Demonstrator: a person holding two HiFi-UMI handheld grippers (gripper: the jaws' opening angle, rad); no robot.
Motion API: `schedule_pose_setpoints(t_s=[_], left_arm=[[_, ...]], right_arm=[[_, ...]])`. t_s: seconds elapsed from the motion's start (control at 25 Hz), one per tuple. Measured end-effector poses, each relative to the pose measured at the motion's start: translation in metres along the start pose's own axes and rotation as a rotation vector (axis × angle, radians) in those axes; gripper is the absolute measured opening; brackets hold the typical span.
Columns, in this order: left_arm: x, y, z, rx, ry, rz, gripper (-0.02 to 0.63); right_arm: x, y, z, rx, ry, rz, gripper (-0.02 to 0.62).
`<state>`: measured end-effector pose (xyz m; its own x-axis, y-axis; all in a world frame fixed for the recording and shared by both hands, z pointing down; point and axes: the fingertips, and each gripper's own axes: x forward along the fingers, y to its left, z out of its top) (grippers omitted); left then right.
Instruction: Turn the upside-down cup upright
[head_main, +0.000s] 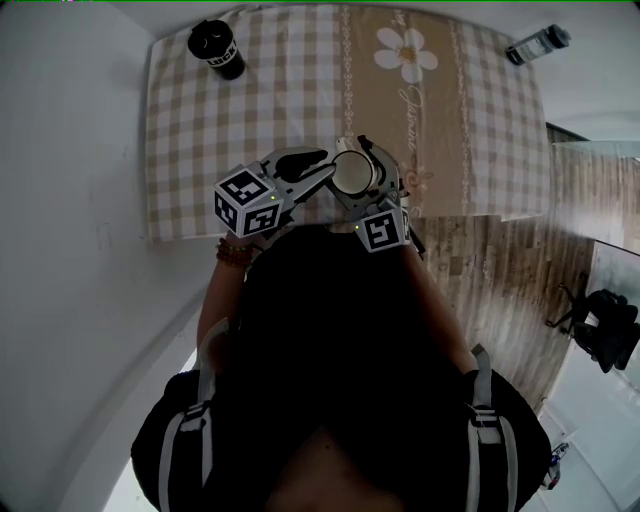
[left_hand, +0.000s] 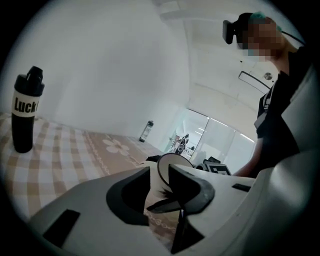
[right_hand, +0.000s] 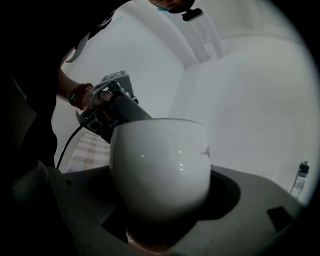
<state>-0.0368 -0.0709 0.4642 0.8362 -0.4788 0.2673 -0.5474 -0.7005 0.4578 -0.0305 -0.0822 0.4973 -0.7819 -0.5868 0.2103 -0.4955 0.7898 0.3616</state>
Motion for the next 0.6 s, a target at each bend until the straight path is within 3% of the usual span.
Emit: schedule_pose_setpoints(t_s=[0.28, 0.6], left_arm=[[0.012, 0.0, -0.016, 0.015, 0.071, -0.012, 0.132], [0.019, 0.012, -0.036, -0.008, 0.174, 0.055, 0.095]], right_arm=[[0.003, 0.013, 0.001, -0.112, 0.019, 0.026, 0.414], [0.007, 0.022, -0.007, -0.247, 0.07, 0.026, 0.413]])
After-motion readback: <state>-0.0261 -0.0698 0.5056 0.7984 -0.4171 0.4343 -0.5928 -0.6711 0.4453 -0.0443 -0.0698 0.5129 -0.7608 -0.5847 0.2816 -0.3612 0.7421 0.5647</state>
